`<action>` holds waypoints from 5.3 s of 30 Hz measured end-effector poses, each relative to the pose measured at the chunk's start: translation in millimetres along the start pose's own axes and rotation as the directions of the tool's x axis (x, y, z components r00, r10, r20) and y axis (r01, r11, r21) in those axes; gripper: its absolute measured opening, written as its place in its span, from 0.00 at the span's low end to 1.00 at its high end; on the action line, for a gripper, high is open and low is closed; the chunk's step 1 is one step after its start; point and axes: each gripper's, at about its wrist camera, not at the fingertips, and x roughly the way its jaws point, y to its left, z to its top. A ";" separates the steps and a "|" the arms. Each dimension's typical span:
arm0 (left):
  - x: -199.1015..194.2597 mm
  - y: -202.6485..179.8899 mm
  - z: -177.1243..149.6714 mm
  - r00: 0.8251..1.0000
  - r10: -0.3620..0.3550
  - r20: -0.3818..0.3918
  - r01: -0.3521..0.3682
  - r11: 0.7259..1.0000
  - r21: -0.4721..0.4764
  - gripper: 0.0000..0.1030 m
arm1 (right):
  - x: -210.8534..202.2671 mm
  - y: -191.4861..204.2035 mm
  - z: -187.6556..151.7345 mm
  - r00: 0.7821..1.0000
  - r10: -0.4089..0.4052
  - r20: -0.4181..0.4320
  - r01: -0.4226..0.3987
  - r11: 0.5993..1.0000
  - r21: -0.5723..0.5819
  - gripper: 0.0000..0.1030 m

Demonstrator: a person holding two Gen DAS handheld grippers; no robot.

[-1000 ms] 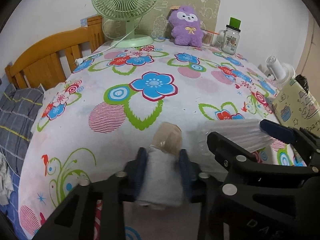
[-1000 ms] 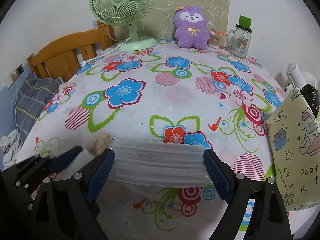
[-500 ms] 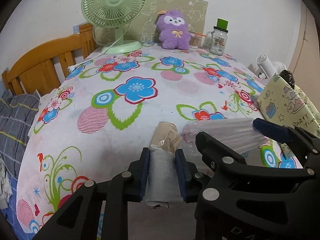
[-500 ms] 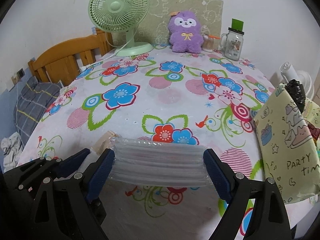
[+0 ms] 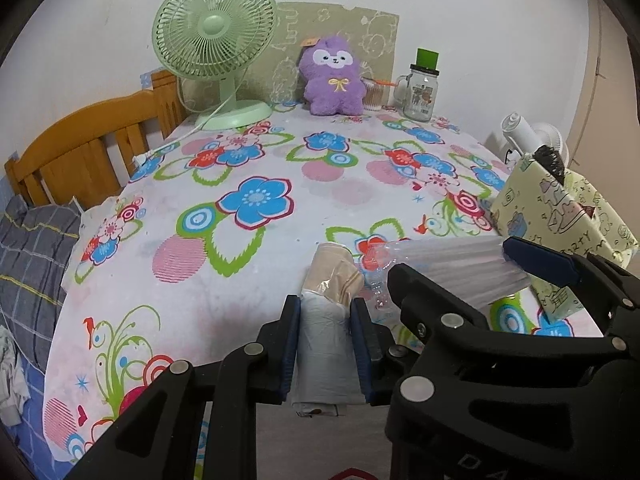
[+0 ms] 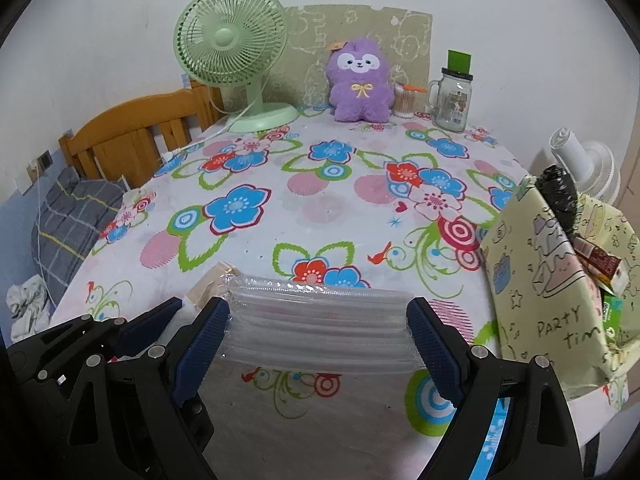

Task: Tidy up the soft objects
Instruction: 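Carry the clear plastic bag and white-and-beige roll with both grippers over the box, then lower both held items into the paper box and open both grippers, then withdraw both grippers from the paper box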

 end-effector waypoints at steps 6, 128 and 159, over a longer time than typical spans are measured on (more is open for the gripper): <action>-10.5 -8.7 7.3 1.000 -0.008 0.025 0.008 1.000 0.010 0.24 | -15.0 -5.4 5.1 1.000 -0.008 0.030 0.008 1.000 0.001 0.88; 25.4 -267.3 72.9 0.971 -0.238 -0.012 0.229 0.915 0.331 0.54 | -71.2 -264.7 11.7 0.962 -0.270 0.047 0.249 0.931 0.266 1.00; -15.1 -200.5 64.0 0.982 -0.177 0.067 0.153 0.952 0.265 0.89 | -84.9 -190.1 10.5 0.969 -0.222 0.107 0.196 0.958 0.208 1.00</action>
